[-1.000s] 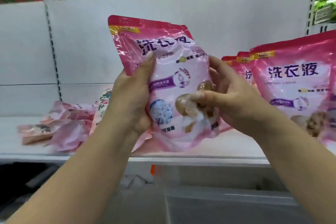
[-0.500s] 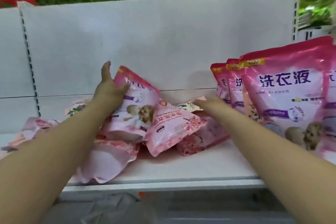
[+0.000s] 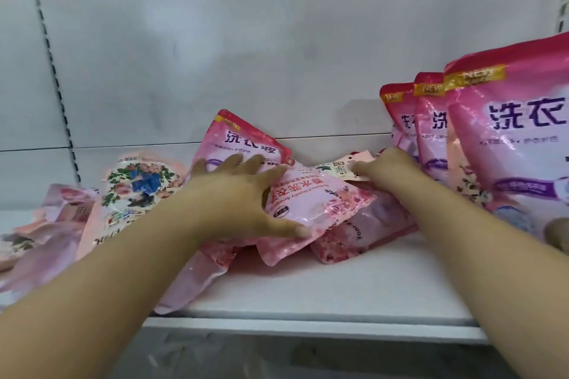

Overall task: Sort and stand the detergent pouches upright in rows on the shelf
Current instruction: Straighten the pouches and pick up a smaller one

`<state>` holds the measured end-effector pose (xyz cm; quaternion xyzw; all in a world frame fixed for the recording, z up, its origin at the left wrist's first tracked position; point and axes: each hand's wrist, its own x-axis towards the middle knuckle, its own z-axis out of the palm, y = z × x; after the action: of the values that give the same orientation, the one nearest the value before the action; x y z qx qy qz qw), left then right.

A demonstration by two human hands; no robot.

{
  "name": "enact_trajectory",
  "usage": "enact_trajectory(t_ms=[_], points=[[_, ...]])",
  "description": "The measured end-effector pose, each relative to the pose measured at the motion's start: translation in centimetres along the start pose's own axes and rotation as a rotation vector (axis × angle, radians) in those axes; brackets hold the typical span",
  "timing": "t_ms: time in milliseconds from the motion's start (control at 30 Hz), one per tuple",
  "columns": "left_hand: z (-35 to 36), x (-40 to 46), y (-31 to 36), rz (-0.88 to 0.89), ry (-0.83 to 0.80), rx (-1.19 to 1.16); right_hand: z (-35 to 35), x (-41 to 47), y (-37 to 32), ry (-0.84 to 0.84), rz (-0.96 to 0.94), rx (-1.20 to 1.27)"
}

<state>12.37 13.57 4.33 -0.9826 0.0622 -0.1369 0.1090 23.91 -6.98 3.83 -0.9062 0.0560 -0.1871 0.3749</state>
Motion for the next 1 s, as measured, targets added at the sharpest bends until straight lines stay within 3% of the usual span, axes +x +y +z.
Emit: enact_trajectory(t_ms=[200, 333, 433, 533, 733, 900, 1000], points=[[0.0, -0.1, -0.3, -0.071, -0.111, -0.017, -0.8, -1.6, -0.3, 0.011, -0.131, 0.309], [0.3, -0.1, -0.9, -0.089, -0.156, -0.053, -2.3, -3.8, -2.0, 0.293, -0.449, 0.498], [0.2, 0.0, -1.3, -0.108, -0.181, -0.080, -4.4, -5.7, -3.3, 0.337, -0.571, 0.940], [0.0, 0.2, -2.0, -0.135, -0.209, -0.075, -5.5, -7.0, -4.1, 0.263, -0.561, 1.304], [-0.5, 0.7, -2.9, -0.090, -0.223, -0.135, -7.6, -8.7, -3.7, 0.086, -0.483, 1.283], [-2.0, -0.4, -0.2, 0.068, 0.201, -0.511, -11.2, -9.8, -3.0, -0.296, -0.483, 1.323], [-2.3, -0.6, 3.7, 0.282, 0.088, -0.966, -11.9, -10.4, -3.7, -0.376, -0.517, 1.382]])
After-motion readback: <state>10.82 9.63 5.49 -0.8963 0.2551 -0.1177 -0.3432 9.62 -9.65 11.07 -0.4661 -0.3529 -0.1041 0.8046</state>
